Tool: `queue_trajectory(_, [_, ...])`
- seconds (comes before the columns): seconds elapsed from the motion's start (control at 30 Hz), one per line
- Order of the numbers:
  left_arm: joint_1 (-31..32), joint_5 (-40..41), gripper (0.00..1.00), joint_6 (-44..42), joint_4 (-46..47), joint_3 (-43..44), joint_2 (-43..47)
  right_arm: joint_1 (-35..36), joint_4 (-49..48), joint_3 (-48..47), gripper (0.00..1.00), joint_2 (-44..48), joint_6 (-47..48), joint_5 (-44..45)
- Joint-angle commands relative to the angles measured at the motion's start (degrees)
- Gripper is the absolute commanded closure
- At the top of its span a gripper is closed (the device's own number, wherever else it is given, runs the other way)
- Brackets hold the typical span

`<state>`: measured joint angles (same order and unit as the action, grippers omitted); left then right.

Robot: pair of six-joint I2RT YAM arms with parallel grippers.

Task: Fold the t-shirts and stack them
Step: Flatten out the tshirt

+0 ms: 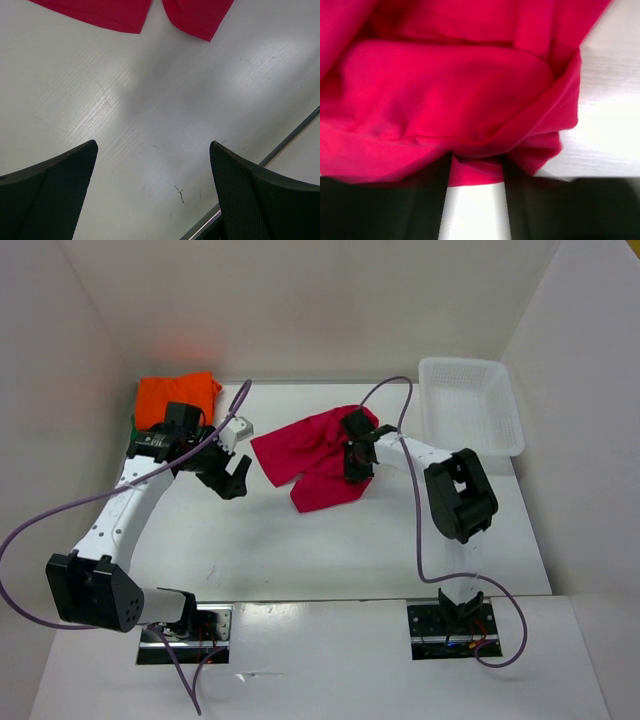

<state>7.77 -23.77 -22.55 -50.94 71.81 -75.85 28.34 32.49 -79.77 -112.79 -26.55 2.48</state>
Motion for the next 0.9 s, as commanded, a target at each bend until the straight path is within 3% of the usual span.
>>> queue_trajectory(0.0, [0.23,-0.05,0.01,-0.39,0.58,0.35,1.76,-0.30,-3.57,-0.13,0.86,3.19,-0.88,-1.76])
queue_trajectory(0.03, [0.23,-0.05,0.01,-0.39,0.58,0.35,1.76,0.57,-3.05,-0.13,0.98,3.72,-0.27,-1.78])
queue_trajectory(0.07, [0.23,-0.05,0.01,-0.39,0.58,0.35,1.76,1.54,-1.48,-1.17,1.00,5.11,0.61,-2.56])
queue_trajectory(0.3, [0.23,1.26,0.01,-0.92,0.58,3.07,1.76,17.61,7.93,-16.80,1.00,11.89,2.38,-6.26])
queue_trajectory(0.37, [0.23,1.97,0.01,-0.92,0.05,5.08,1.24,17.63,12.30,-24.86,1.00,9.62,1.42,-7.13])
queue_trajectory(0.4, [0.23,2.84,0.01,-0.92,0.05,5.79,0.71,17.63,14.25,-28.04,0.96,5.08,1.41,-7.66])
queue_trajectory(0.43, [0.23,2.85,0.01,-0.92,0.05,6.49,0.19,18.15,16.36,-31.29,0.54,2.25,1.93,-8.62])
queue_trajectory(0.47, [0.23,3.63,0.01,-0.40,0.05,7.11,0.18,19.29,21.16,-38.46,0.31,-0.64,3.33,-7.94])
queue_trajectory(0.53, [0.23,4.35,0.01,-0.39,0.05,8.26,0.18,22.62,26.90,-50.67,0.05,-8.30,4.92,-1.48])
queue_trajectory(0.57, [0.23,5.82,0.01,-0.39,0.05,8.26,0.18,23.60,29.36,-54.06,0.00,-10.06,4.92,2.05])
queue_trajectory(0.67, [0.23,8.81,0.01,0.13,0.66,6.86,0.97,23.61,34.21,-58.92,0.00,-11.75,4.92,10.08])
queue_trajectory(0.77, [0.23,12.15,0.01,-0.39,1.37,3.96,2.90,20.27,34.22,-55.25,0.00,-9.47,3.34,11.41])
queue_trajectory(0.87, [0.23,10.43,0.01,-2.14,0.41,0.98,4.22,19.74,27.82,-44.63,0.00,-4.64,3.34,11.41])
